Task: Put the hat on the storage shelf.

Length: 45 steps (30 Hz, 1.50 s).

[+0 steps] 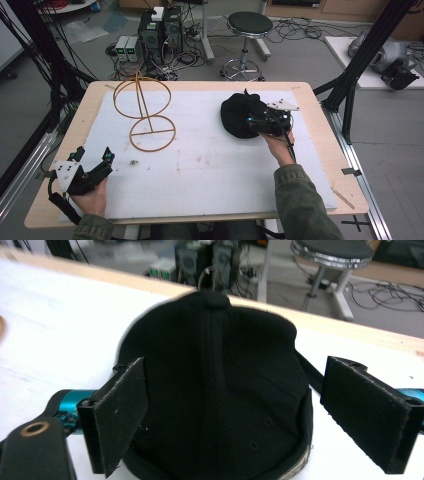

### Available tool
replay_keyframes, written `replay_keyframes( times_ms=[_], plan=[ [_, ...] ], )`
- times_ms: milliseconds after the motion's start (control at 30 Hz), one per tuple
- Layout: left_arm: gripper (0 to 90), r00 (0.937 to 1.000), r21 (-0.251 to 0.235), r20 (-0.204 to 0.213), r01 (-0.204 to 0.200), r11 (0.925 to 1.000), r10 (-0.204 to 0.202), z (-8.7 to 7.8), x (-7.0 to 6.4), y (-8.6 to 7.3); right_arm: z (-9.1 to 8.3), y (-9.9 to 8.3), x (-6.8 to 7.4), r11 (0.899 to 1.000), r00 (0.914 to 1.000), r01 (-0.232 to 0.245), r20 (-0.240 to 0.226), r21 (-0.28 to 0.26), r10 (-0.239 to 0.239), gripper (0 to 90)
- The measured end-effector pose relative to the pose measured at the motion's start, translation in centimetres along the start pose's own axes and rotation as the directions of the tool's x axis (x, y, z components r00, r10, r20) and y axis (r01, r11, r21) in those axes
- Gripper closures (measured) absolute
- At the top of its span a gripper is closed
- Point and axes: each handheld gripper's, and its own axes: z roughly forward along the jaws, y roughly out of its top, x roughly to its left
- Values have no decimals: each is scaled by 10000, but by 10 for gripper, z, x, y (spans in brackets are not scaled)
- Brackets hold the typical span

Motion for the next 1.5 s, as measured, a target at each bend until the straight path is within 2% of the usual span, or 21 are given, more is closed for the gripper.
replay_keyframes(
  times_ms=[67, 167, 200, 400, 567, 733, 900, 967, 1000, 1067, 1100, 1200, 1233, 1300, 1333, 1433, 1500],
  plan=[
    [174, 10000, 16, 15, -11, 10000, 11, 0, 0, 0, 5, 3, 0, 9998, 9999, 101, 1, 192, -101, 115],
    [175, 10000, 22, 56, 40, 10000, -41, 0, 0, 0, 9, 3, 1, 9997, 9998, 179, 33, 137, -179, 115],
    [174, 9999, 32, 100, 46, 10000, -46, 1, 0, 0, 14, 2, 1, 9990, 10000, 93, -8, 442, -93, 116],
    [174, 9996, 94, 247, -101, 9999, 99, 1, -3, -1, 22, 5, -3, 9964, 9992, -321, -194, 782, 337, 115],
    [174, 9997, 87, 234, -45, 10000, 43, 1, -3, -1, 26, 13, -3, 9937, 9988, -257, -393, 1089, 302, 116],
    [174, 9996, 145, 272, -40, 9999, 36, 1, -3, -2, 35, 15, 1, 9886, 9997, -45, -228, 1507, 80, 116],
    [174, 9995, 184, 297, -44, 9998, 39, 1, -3, -2, 40, 18, 5, 9907, 9997, -222, -77, 1340, 234, 116],
    [174, 9995, 196, 308, -25, 9998, 19, 1, -2, -2, 42, 17, 8, 9884, 9999, -164, 65, 1509, 156, 116],
    [174, 9995, 196, 311, -23, 9998, 17, 1, -2, -2, 46, 15, 9, 9845, 9998, 92, 140, 1753, -118, 162],
    [174, 9995, 200, 321, -4, 9998, -3, 1, -2, -2, 47, 14, 11, 9821, 9996, 259, 42, 1866, -271, 266],
    [174, 9995, 200, 326, 1, 9998, -7, 1, -2, -2, 47, 14, 11, 9821, 9996, 259, 42, 1866, -271, 266],
    [174, 9995, 241, 320, -9, 9997, 2, 1, -2, -2, 46, 16, 14, 9832, 9990, 412, -252, 1776, -373, 390],
    [174, 9995, 261, 306, -14, 9997, 6, 2, -2, -2, 46, 16, 14, 9832, 9990, 412, -252, 1776, -373, 390],
    [175, 9995, 260, 301, -45, 9997, 37, 2, -2, -2, 47, 16, 14, 9830, 9987, 427, -353, 1784, -370, 467],
    [175, 9996, 267, 293, -57, 9996, 49, 2, -2, -2, 47, 16, 14, 9830, 9987, 427, -353, 1784, -370, 467],
    [174, 9995, 324, 315, -74, 9994, 64, 2, -2, -2, 48, 14, 13, 9804, 9988, 477, -164, 1912, -454, 624],
    [175, 9995, 319, 306, -70, 9995, 61, 2, -3, -3, 48, 13, 11, 9783, 9991, 342, -316, 2045, -283, 730]
  ],
)
